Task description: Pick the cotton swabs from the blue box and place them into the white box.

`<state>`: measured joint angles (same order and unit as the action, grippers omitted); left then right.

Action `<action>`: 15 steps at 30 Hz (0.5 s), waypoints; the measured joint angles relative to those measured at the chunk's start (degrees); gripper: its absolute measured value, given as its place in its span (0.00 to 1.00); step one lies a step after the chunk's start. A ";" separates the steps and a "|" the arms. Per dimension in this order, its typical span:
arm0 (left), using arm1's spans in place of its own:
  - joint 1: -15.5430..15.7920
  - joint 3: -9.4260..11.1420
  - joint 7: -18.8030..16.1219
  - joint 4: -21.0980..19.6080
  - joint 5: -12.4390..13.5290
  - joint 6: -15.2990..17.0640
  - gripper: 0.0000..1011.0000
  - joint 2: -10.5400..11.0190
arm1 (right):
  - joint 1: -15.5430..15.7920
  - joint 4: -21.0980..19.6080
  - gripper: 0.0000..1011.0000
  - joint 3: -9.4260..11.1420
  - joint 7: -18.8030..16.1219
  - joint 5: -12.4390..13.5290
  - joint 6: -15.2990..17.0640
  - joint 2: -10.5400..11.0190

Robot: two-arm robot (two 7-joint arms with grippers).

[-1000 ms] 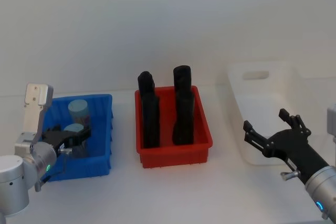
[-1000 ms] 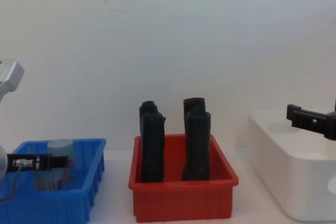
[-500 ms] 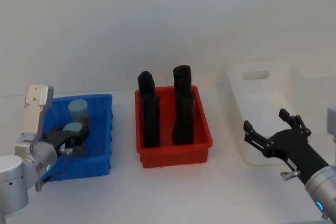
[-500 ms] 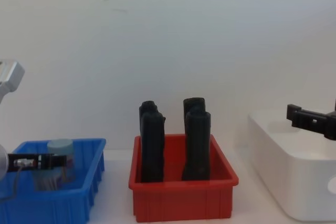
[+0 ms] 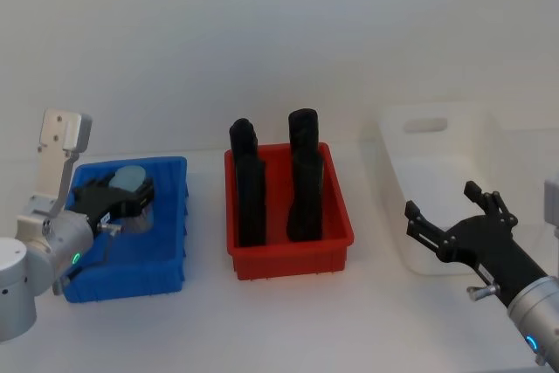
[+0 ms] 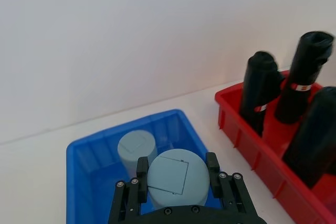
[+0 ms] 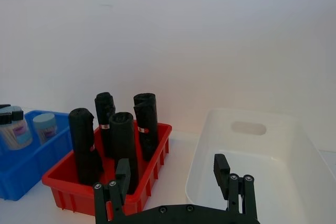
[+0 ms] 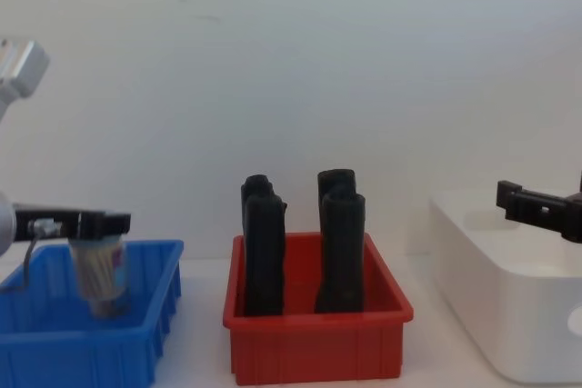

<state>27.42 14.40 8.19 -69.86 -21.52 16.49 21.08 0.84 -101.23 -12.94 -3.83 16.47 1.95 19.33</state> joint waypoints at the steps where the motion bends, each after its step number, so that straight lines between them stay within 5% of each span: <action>1: -0.19 -0.09 0.52 -1.32 0.30 0.41 0.65 0.28 | 0.00 0.00 0.99 0.00 0.00 0.00 0.00 0.00; 15: -1.29 -0.54 8.04 -12.16 2.12 4.60 0.65 2.50 | 0.00 0.00 0.99 0.00 0.00 0.00 0.00 0.00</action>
<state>26.13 13.86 16.23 -82.02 -19.40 21.09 23.58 0.84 -101.23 -12.94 -3.82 16.47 1.95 19.34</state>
